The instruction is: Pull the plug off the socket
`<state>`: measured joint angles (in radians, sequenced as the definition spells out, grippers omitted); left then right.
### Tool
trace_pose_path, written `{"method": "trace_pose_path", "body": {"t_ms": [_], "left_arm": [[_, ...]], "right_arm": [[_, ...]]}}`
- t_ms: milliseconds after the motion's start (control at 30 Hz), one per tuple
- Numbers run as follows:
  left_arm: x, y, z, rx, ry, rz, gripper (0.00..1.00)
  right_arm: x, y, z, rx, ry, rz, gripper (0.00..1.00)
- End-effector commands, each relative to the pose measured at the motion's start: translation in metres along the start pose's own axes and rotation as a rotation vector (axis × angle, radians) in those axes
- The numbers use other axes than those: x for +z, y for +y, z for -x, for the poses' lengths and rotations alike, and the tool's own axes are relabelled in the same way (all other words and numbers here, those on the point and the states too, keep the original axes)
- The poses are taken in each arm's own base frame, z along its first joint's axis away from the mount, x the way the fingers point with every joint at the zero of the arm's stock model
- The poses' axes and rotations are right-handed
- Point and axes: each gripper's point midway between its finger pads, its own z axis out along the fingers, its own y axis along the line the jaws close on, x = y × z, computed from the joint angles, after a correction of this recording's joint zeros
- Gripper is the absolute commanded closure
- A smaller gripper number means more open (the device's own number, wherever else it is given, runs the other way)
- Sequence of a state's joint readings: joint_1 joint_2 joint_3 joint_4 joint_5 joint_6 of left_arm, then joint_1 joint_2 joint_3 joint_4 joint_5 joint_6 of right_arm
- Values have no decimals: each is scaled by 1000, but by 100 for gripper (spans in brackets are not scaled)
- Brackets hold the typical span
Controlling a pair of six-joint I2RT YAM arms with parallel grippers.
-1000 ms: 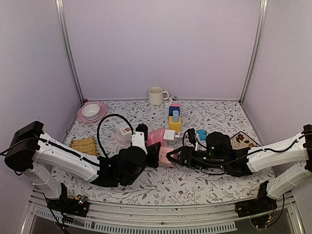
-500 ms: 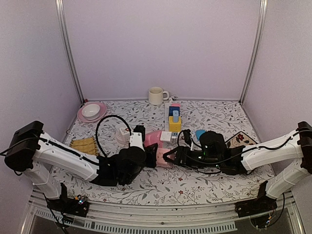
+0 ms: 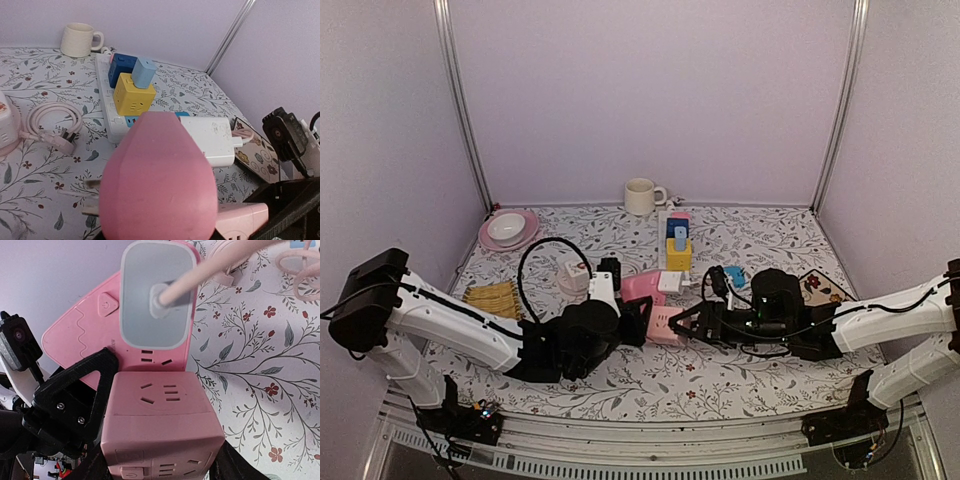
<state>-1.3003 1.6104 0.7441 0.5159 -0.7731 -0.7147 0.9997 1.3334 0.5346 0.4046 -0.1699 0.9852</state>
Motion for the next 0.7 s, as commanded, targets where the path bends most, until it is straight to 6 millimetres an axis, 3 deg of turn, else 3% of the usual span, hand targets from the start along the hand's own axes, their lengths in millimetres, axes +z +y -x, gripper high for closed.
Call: {"method": "trace_pose_path", "body": {"t_ms": [0,233,367,667], "left_arm": [[0,44,-3,105,-1,152,100],[3,41,-5,112,3,152,100],[4,42,-7,107,7,154,100],[-1,48,-4,109,-4,172,100]], "right_arm": [[-10,1,14,-56,-39,24,95],[10,16,-2,-129,-6,-60,96],[16,28,-1,-190,-20,-117,96],[-16,20,17,-184,-58,-101,96]]}}
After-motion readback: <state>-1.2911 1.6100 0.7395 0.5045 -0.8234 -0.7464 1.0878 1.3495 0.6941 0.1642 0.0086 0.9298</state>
